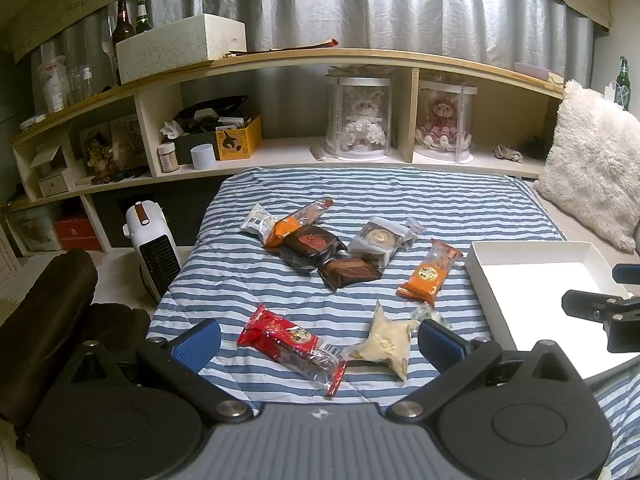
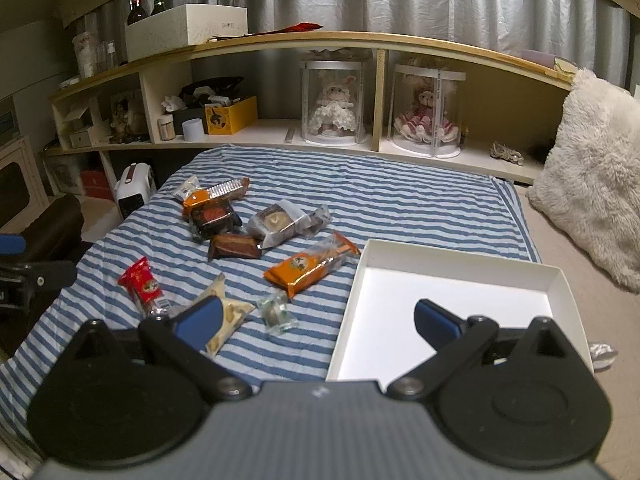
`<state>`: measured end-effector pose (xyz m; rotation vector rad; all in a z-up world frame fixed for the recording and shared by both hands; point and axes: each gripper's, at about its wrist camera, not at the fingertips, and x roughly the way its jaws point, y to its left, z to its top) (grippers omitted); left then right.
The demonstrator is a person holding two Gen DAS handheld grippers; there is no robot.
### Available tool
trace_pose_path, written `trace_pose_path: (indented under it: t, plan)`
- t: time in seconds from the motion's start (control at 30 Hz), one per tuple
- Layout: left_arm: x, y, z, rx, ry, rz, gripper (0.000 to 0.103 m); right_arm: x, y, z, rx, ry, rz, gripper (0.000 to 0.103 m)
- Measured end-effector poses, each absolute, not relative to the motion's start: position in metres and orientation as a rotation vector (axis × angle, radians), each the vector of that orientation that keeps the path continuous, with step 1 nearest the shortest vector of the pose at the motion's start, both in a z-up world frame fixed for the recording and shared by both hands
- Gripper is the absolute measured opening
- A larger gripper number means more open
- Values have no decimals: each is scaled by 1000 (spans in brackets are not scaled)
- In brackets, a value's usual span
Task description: Organize snacks
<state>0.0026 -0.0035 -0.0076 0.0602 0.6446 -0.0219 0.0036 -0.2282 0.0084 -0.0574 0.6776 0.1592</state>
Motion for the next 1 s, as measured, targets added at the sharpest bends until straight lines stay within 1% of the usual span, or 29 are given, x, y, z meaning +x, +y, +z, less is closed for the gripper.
trace_pose_path:
  t: [1.0]
  plan:
    - [3,-5,-8,62,646,-19,103,5,-227,7,-64,686,163,102]
